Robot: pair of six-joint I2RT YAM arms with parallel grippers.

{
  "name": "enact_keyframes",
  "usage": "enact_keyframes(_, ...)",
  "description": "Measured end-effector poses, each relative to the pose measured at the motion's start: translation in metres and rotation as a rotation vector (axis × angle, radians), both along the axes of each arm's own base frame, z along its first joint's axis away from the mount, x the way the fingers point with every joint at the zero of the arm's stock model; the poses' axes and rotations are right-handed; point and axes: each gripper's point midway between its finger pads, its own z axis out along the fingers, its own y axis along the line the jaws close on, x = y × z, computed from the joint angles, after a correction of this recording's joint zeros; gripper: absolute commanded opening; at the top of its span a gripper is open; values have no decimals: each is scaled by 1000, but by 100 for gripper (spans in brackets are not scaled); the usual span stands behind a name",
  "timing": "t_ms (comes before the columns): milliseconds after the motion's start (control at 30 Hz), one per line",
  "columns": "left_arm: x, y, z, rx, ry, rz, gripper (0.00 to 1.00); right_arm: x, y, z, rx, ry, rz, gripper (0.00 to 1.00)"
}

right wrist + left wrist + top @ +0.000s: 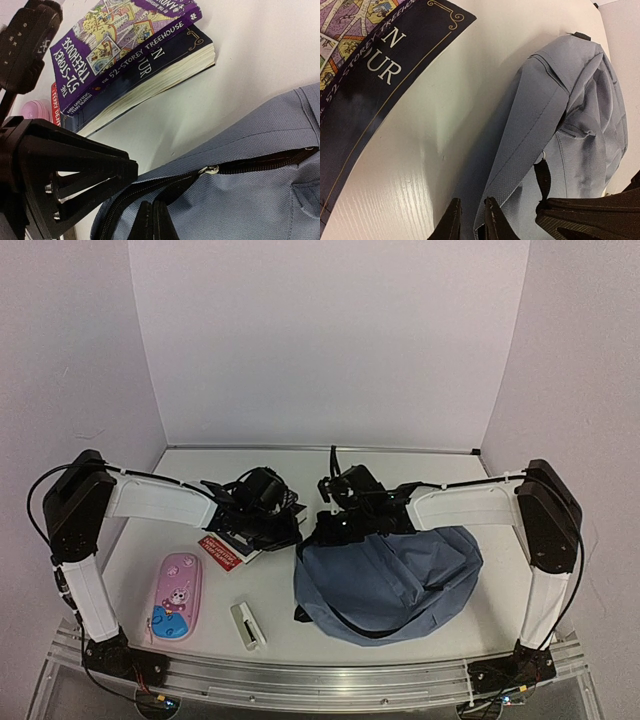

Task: Pack the student bag
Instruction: Unzip the student bag at the center of the board.

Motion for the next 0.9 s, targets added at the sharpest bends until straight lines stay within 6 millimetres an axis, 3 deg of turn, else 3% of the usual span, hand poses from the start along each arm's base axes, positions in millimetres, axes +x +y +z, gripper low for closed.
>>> enact_keyframes(167, -1, -2, 1, -9, 4, -8, 28, 0, 0, 0, 0, 0, 0, 0)
enact_keyframes(500, -2, -8, 5, -35, 4, -32, 34, 0, 0, 0, 0, 0, 0, 0)
enact_keyframes(900, 0, -10, 3, -24, -2, -45, 21, 0, 0, 0, 0, 0, 0, 0)
